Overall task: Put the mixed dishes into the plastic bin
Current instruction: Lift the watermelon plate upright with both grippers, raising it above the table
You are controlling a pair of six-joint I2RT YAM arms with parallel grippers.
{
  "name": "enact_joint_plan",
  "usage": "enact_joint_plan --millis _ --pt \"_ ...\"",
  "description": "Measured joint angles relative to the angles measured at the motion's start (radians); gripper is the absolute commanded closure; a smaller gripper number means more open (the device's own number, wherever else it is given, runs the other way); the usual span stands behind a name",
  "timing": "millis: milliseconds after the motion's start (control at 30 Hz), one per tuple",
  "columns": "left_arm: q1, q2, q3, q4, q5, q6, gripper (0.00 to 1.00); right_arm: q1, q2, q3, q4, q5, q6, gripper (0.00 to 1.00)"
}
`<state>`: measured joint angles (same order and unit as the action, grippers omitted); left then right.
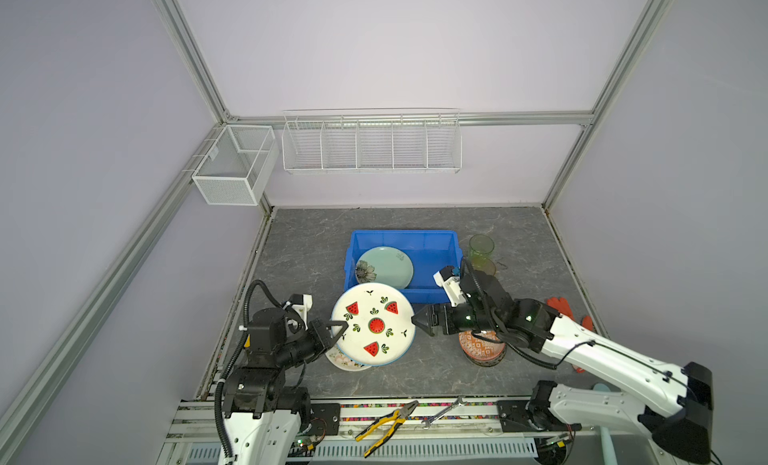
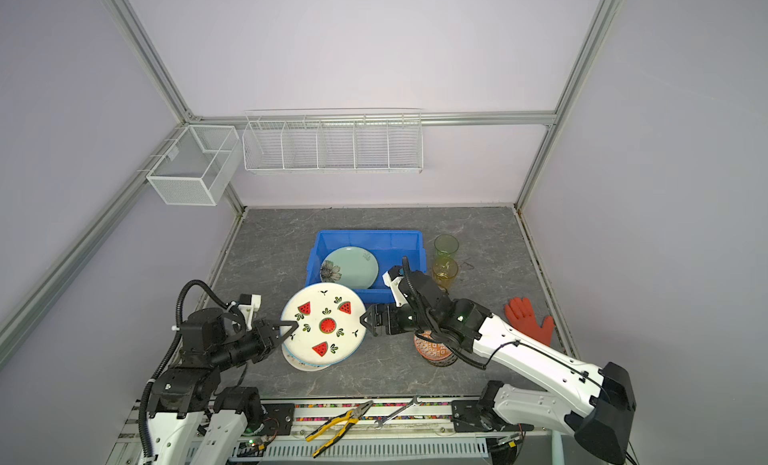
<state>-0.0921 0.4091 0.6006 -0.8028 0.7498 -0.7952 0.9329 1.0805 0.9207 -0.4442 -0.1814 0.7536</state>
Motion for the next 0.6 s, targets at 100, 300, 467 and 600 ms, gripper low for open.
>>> enact_joint_plan --millis 100,300,467,600 --pt "-0.001 0.012 -0.019 0.058 0.026 -0.026 1.0 -0.002 -0.031 -0.018 0.006 -0.029 0.009 0.05" --pt "-0.011 0.027 -0.02 0.124 0.054 -0.048 1.0 -0.002 -0.049 -0.067 0.066 -0.071 0.04 0.04" --pt "-0.027 0.025 -0.024 0.143 0.06 -0.066 1.0 -0.003 -0.036 -0.072 0.108 -0.086 0.067 0.0" --pt "-0.029 0.004 -0.035 0.153 0.059 -0.084 1.0 -0.003 -0.019 -0.072 0.143 -0.097 0.082 0.02"
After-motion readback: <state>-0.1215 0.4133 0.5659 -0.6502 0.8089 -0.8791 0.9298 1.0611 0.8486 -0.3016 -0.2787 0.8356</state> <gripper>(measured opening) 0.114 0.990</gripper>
